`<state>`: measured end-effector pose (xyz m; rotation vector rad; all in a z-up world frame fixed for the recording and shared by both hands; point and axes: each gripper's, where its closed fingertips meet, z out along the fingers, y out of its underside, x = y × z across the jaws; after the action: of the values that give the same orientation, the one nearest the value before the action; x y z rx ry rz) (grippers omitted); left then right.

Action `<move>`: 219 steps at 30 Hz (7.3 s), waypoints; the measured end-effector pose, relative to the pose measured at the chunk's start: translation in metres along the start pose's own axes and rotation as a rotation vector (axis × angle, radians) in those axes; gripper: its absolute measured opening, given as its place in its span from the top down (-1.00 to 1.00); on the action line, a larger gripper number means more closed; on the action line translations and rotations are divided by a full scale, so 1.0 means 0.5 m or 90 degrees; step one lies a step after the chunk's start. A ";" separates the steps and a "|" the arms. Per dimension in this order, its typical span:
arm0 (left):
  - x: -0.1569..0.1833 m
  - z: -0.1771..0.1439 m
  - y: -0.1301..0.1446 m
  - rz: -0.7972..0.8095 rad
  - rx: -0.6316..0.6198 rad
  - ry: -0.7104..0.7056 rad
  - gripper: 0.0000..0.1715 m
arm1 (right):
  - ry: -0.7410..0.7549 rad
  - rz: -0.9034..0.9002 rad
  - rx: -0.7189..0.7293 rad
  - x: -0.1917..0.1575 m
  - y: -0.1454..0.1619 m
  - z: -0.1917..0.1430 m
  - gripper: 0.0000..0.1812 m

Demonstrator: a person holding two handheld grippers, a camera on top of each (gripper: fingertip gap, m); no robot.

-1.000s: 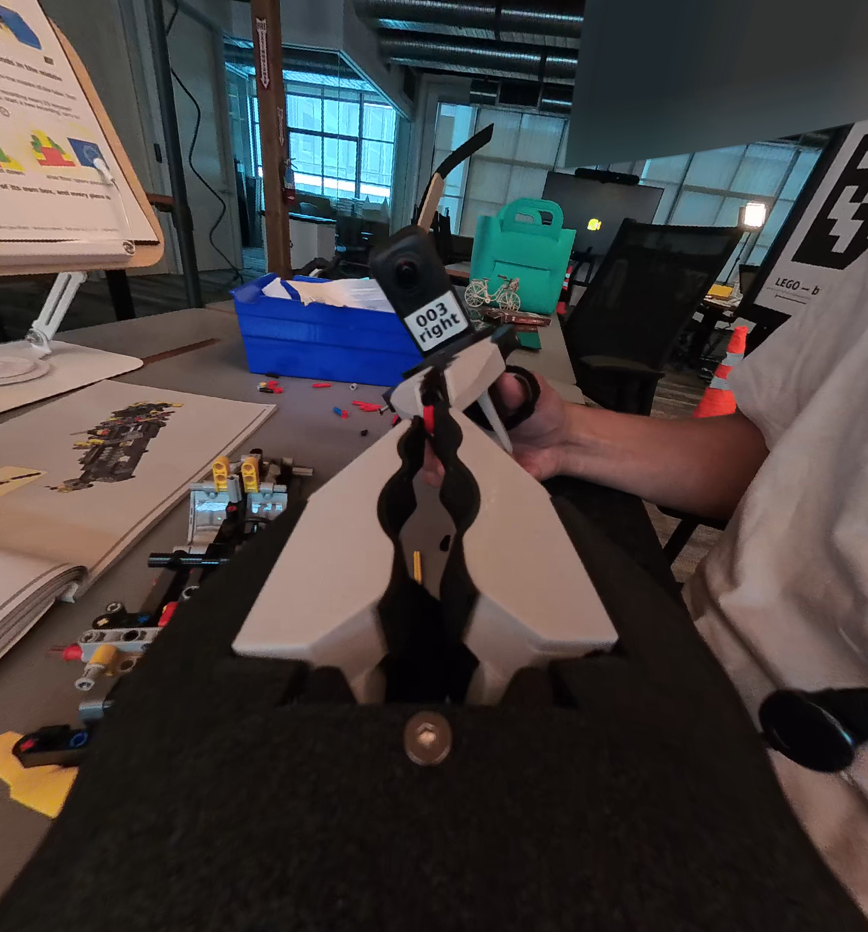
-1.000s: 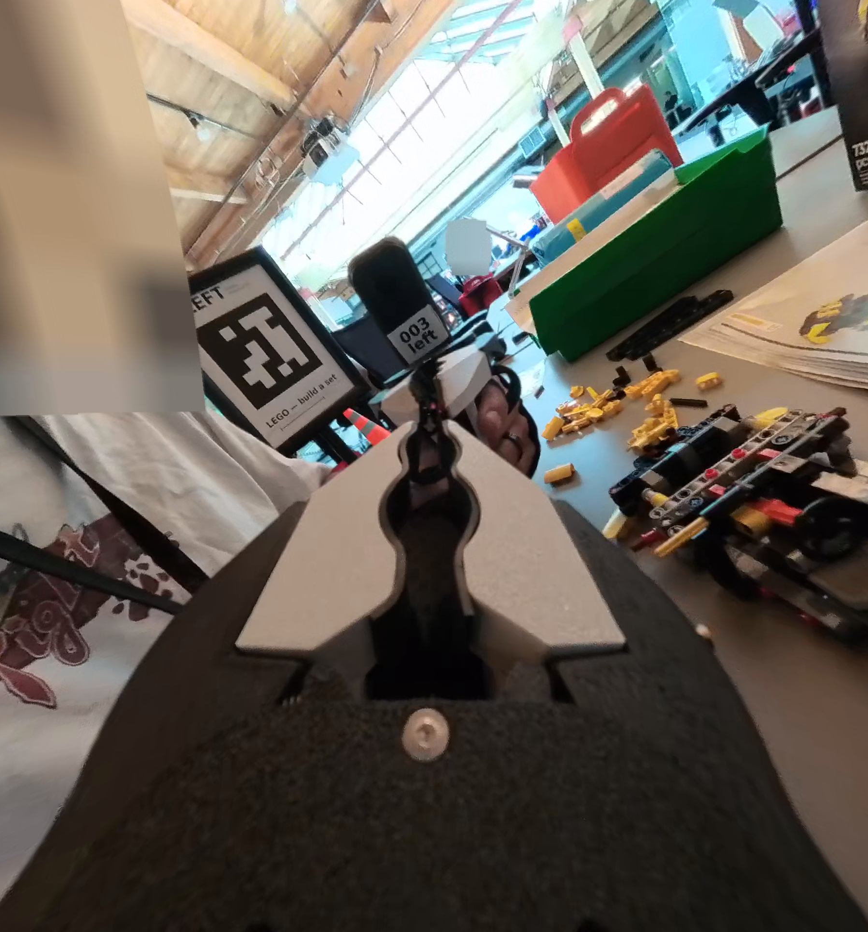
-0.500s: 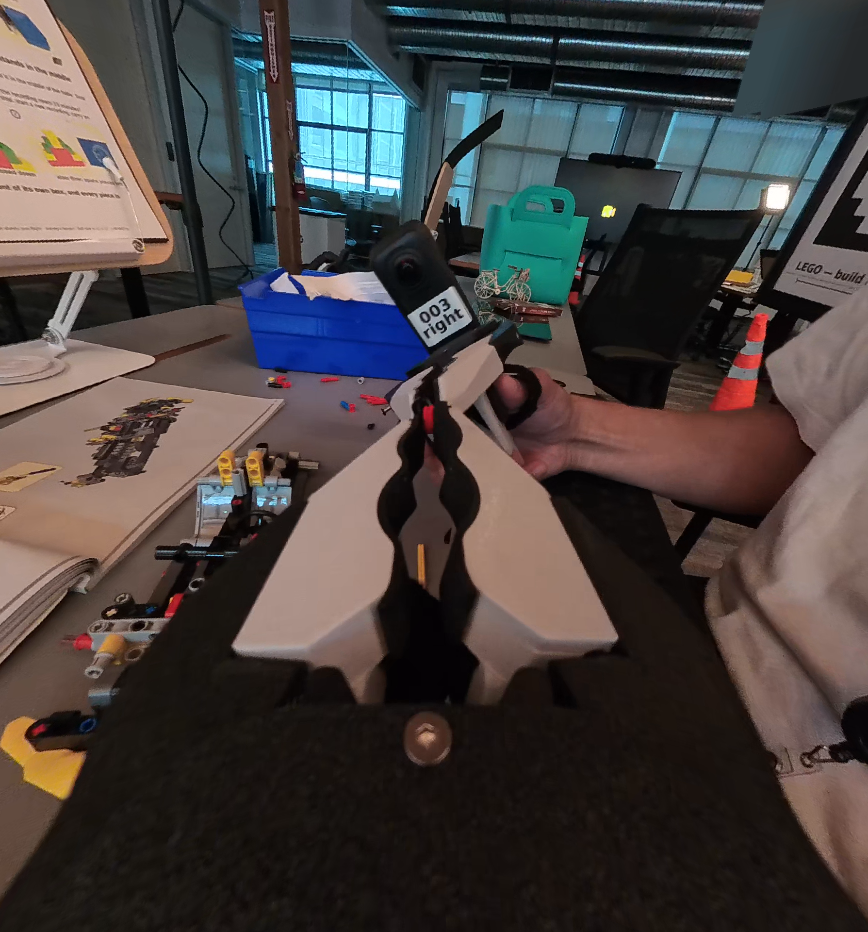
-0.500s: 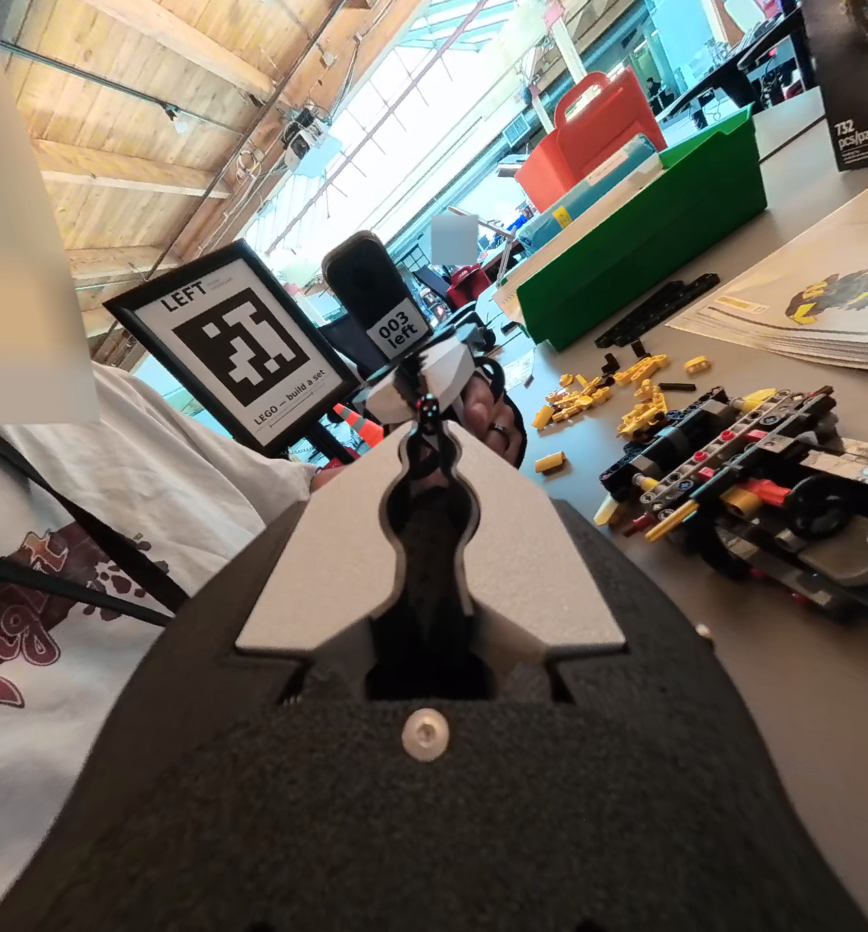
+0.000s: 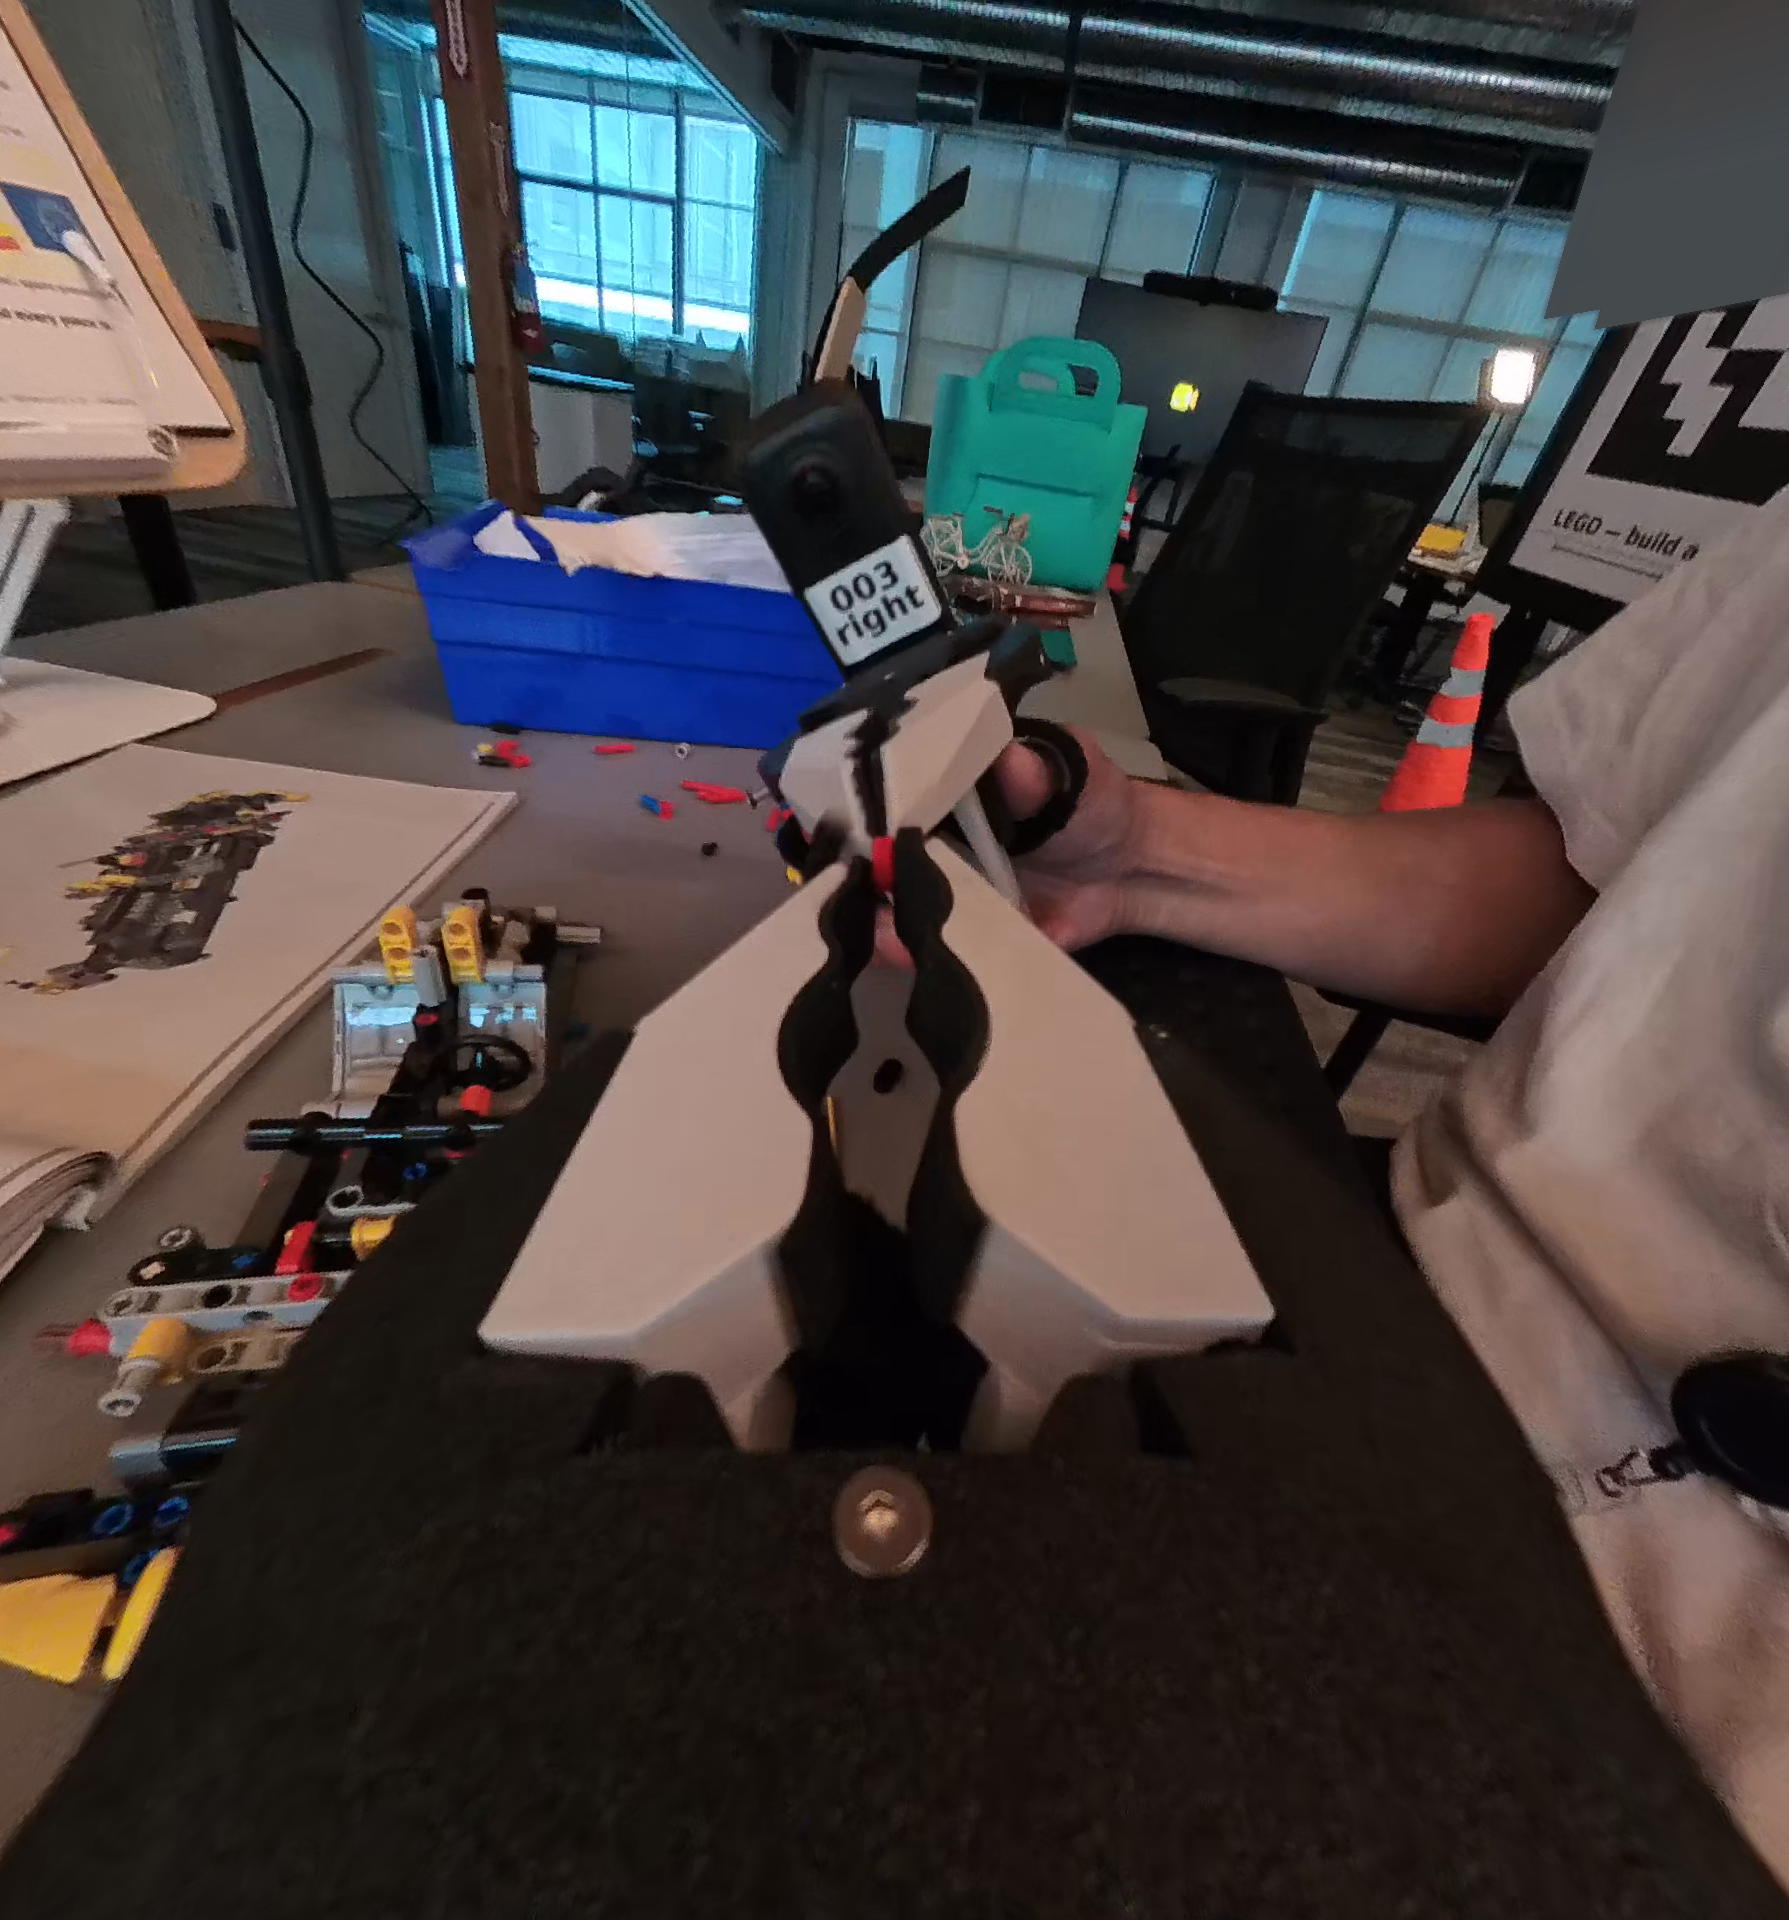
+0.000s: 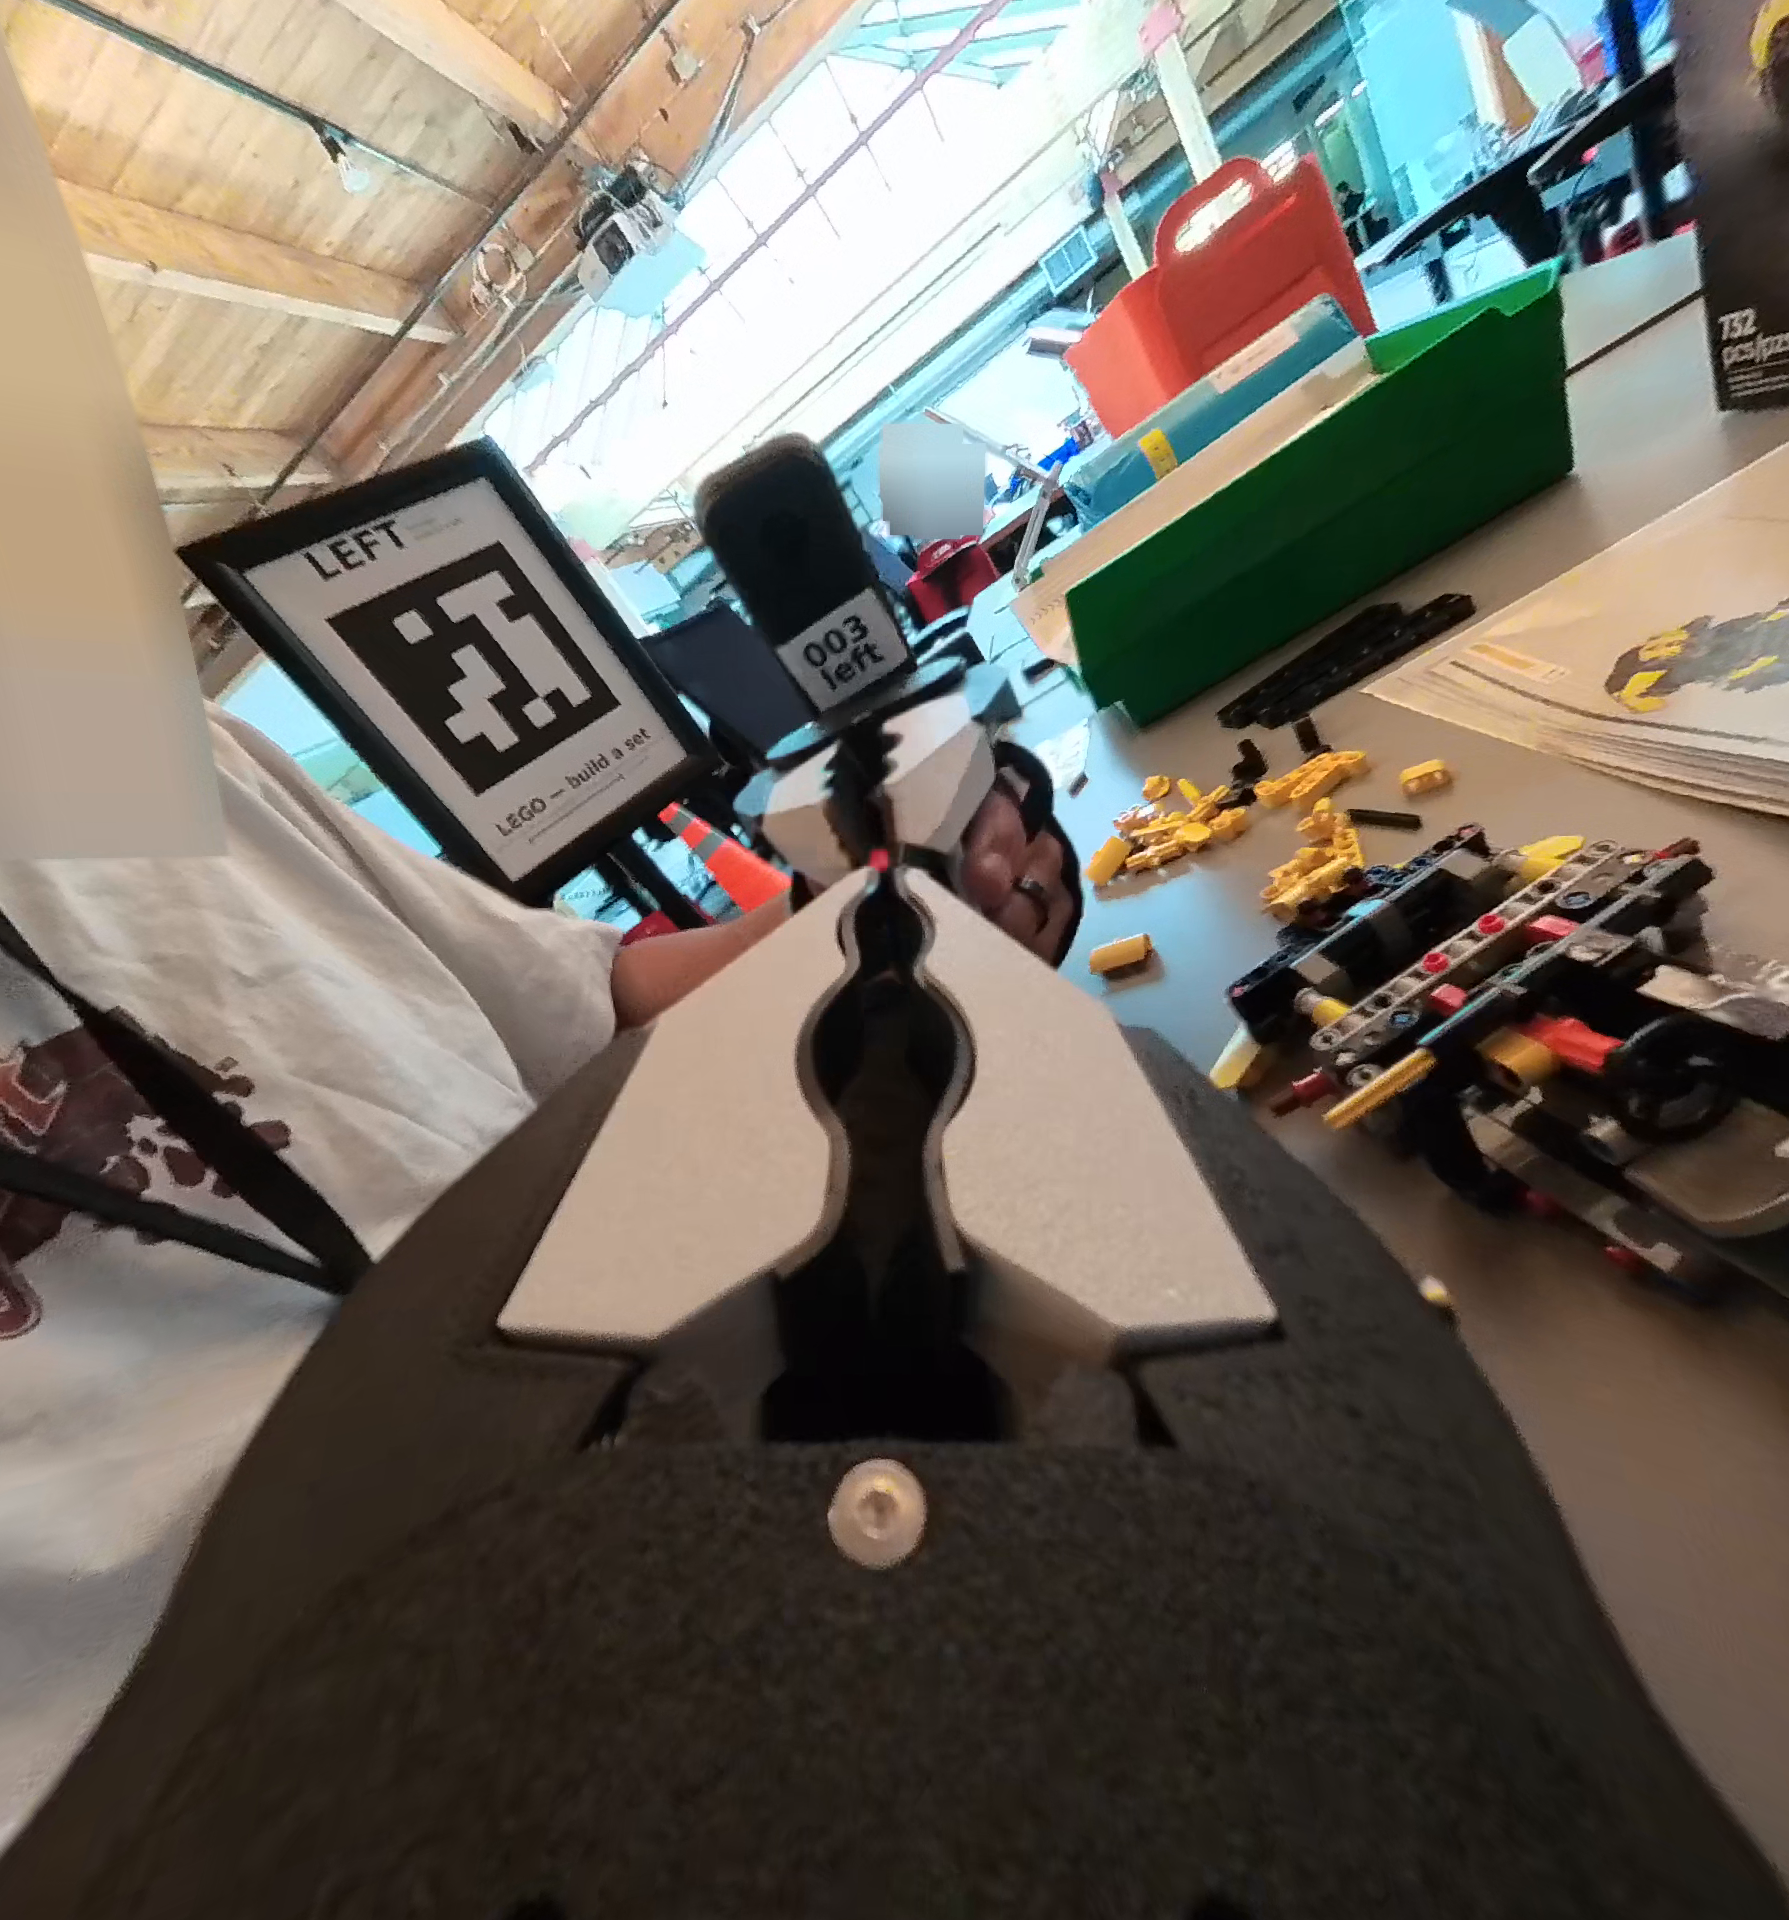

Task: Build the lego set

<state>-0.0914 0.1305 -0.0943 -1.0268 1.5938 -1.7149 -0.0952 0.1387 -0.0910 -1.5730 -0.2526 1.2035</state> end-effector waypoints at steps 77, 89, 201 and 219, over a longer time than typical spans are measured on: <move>0.041 0.032 0.038 0.473 -0.074 -0.129 0.98 | -0.097 0.201 -0.052 -0.029 0.057 -0.035 0.98; -0.005 0.003 0.018 0.285 -0.063 -0.148 0.98 | 0.110 -0.070 -0.211 -0.011 0.093 -0.105 0.91; -0.011 -0.013 -0.022 0.045 0.038 -0.073 0.98 | -0.059 0.049 0.021 -0.005 -0.008 0.022 0.93; -0.002 -0.007 0.023 0.086 -0.051 -0.049 0.98 | 0.095 -0.259 -0.164 0.013 0.046 0.002 0.92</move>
<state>-0.0946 0.1317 -0.1056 -0.9872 1.6538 -1.5153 -0.1024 0.1350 -0.1133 -1.7197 -0.6166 0.7554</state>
